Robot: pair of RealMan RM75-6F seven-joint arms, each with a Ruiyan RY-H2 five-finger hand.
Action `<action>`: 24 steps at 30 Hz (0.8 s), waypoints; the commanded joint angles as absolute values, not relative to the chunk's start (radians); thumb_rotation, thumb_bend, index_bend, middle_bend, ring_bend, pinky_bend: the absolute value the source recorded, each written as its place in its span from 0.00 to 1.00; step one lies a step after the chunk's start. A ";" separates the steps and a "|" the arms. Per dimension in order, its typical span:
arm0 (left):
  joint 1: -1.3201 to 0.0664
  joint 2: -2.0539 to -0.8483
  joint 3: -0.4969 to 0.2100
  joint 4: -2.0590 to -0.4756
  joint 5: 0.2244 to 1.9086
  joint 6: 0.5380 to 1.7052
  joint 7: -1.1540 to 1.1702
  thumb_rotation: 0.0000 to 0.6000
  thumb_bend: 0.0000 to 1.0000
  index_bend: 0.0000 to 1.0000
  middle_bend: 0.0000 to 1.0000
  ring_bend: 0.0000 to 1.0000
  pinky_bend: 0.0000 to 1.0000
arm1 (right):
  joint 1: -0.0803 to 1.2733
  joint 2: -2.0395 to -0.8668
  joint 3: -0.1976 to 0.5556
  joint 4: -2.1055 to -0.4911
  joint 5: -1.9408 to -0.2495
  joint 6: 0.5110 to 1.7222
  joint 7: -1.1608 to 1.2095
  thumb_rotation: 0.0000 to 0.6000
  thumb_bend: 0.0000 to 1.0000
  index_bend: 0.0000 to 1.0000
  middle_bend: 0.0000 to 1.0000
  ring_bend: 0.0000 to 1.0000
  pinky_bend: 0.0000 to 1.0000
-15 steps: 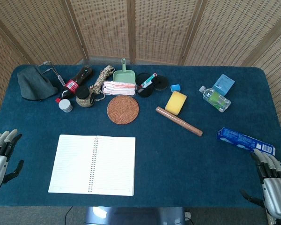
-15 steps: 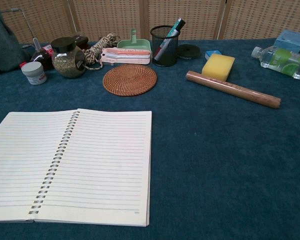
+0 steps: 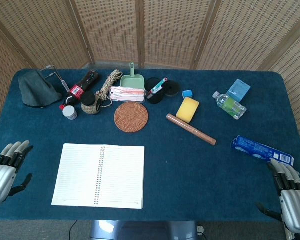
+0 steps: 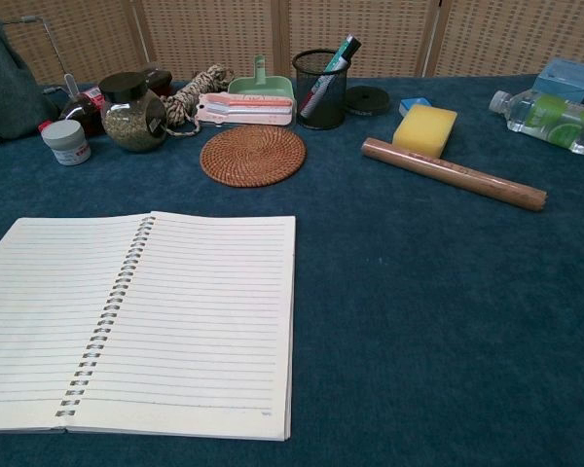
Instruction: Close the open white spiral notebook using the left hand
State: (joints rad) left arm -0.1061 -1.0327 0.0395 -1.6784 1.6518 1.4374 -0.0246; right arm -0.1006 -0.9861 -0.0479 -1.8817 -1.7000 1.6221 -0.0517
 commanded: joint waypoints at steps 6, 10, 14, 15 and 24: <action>-0.220 -0.984 0.062 -1.695 1.733 1.286 0.045 1.00 0.15 0.02 0.00 0.00 0.00 | -0.104 -0.984 -0.048 -1.885 -1.704 1.630 -0.050 1.00 0.00 0.00 0.00 0.00 0.00; -0.303 -0.970 0.051 -1.733 1.728 1.164 0.070 1.00 0.09 0.03 0.00 0.00 0.00 | -0.104 -0.985 -0.049 -1.887 -1.704 1.627 -0.055 1.00 0.00 0.00 0.00 0.00 0.00; -0.373 -0.980 0.038 -1.751 1.684 1.047 0.053 1.00 0.07 0.05 0.00 0.00 0.00 | -0.102 -0.982 -0.048 -1.892 -1.691 1.620 -0.059 1.00 0.00 0.00 0.00 0.00 0.00; -0.390 -0.987 0.034 -1.758 1.670 1.017 0.049 1.00 0.07 0.06 0.00 0.00 0.00 | -0.102 -0.981 -0.047 -1.892 -1.690 1.620 -0.058 1.00 0.00 0.00 0.00 0.00 0.00; -0.504 -1.059 -0.006 -1.813 1.517 0.830 0.215 1.00 0.02 0.09 0.00 0.00 0.00 | -0.102 -0.977 -0.045 -1.893 -1.688 1.623 -0.049 1.00 0.00 0.00 0.00 0.00 0.00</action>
